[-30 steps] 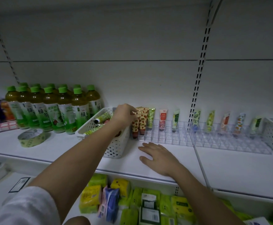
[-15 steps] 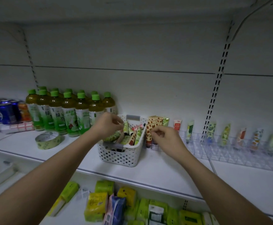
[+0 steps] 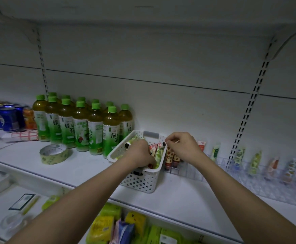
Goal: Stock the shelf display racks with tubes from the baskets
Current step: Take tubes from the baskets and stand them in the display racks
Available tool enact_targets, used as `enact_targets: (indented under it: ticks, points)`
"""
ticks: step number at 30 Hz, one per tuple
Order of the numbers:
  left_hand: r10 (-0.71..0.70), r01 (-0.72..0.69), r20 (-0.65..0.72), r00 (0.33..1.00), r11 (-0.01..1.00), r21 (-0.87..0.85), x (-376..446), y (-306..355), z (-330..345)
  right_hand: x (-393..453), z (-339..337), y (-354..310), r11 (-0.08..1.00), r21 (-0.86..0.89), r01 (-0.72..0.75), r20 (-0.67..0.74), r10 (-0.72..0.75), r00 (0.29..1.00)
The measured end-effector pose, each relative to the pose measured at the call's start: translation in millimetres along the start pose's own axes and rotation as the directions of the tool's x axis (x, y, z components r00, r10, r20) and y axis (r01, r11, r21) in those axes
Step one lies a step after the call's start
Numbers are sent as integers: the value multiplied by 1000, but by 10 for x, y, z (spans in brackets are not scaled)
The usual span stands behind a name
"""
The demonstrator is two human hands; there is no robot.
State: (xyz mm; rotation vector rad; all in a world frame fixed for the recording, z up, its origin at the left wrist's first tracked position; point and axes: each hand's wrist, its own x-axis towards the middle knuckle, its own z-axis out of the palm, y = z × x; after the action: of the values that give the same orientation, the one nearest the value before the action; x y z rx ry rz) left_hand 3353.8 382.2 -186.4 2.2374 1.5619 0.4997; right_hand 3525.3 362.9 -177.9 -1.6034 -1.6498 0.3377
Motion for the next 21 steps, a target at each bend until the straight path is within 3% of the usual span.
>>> enact_targets:
  ticks: [2,4,7,10,14,21]
  points:
    - [-21,21,17,1000,999,-28,37,-8,-21,22,-8,15,1000,-18,-11,16,11,1000]
    - [-70,80,62,996,979,-188,69,-64,-93,57,-25,19,999,-37,-21,39,22,999]
    - [-81,149,149,986,833,-533,77,-207,-266,139,-42,-11,995,-103,-4,75,11,997]
    - [-59,165,170,984,664,-729,84,-360,-396,229,-19,-110,975,-218,50,168,-13,986]
    - [-46,205,217,975,558,-804,100,-485,-470,364,99,-185,892,-443,92,274,37,961]
    - [-17,184,211,977,558,-809,106,-587,-471,411,347,-254,691,-716,103,229,93,969]
